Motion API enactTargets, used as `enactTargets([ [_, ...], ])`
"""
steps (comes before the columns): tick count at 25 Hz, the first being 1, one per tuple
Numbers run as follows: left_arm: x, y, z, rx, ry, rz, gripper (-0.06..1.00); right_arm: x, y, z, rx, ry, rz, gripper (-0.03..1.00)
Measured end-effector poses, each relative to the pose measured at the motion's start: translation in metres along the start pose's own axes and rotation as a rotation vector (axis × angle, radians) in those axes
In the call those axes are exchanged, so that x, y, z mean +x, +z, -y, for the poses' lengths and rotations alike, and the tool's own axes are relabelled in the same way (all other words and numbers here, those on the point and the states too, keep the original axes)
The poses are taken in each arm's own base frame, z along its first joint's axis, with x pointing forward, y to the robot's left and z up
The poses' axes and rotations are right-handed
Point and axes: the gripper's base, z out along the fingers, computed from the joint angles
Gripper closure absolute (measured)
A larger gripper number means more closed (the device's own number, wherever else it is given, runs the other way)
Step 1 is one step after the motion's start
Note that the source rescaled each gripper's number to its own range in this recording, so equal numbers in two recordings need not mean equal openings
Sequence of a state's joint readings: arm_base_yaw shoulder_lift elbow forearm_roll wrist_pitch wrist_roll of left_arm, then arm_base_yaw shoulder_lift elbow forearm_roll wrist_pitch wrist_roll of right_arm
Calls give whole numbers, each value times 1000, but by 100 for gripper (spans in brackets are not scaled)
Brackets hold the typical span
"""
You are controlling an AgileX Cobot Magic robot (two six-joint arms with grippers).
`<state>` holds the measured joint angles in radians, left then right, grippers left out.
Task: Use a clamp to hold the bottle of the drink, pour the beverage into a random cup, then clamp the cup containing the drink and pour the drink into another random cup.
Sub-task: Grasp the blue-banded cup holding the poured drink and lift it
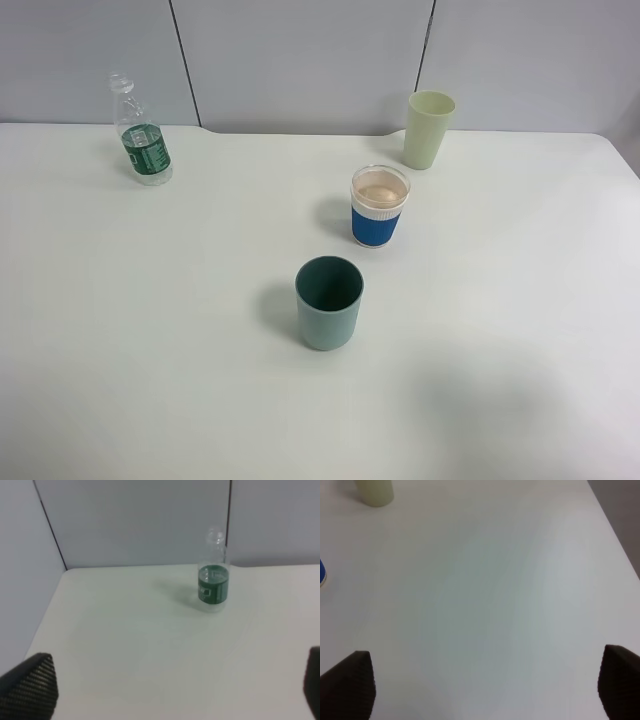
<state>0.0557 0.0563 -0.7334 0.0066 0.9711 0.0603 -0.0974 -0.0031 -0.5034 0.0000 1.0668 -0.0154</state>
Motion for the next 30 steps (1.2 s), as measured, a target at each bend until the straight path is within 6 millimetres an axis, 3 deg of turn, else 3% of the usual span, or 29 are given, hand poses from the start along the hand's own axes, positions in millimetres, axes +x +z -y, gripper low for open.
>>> enactTargets([
  [4, 13, -8, 0, -3, -2, -14, -5, 0, 0, 0, 0, 0, 0, 27],
  [15, 64, 32, 5, 10, -128, -264, -5, 0, 0, 0, 0, 0, 0, 27],
  [30, 65, 33, 5, 94, -104, -257, -5, 0, 0, 0, 0, 0, 0, 27],
])
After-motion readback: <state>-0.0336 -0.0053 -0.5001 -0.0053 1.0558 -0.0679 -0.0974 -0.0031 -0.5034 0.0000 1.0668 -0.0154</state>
